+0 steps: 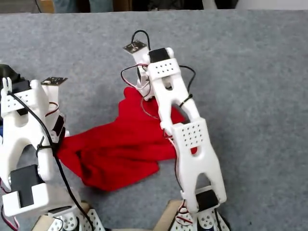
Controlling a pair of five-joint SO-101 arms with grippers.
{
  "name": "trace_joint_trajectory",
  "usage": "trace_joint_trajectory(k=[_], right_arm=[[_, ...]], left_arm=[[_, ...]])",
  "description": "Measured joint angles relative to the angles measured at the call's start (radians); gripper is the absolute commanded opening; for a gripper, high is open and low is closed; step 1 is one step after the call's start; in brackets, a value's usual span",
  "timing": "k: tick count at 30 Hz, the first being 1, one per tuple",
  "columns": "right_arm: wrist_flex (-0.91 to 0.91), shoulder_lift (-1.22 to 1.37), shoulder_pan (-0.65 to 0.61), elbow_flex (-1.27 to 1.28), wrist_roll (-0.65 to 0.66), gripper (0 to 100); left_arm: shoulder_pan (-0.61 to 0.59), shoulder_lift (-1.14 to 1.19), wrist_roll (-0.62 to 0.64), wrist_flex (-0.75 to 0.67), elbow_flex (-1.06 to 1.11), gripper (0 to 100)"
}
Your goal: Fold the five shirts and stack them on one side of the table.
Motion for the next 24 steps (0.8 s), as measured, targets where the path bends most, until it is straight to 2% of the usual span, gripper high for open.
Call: trace_joint_trajectory(k=[3,8,11,16,24], right_arm=[[0.002,0.000,0.000,0.000,0.000,1.2],[0.074,-0.006,0.009,-0.106,-0.018,1.2],[0.084,-0.058,0.052,-0.195,-0.052,1.2],[0.087,-0.235,0.114,-0.239,-0.061,1.2],[0.094,-0.632,0.189,-0.253,-0.084,1.2]], left_arm=[[0.000,0.000,0.006,0.000,0.000,3],[0.002,0.000,0.153,0.000,-0.066,3],[0.023,0.000,0.224,0.031,-0.166,11],[0.087,0.000,0.319,0.095,-0.353,26],[0.100,0.000,0.420,0.100,-0.529,27]])
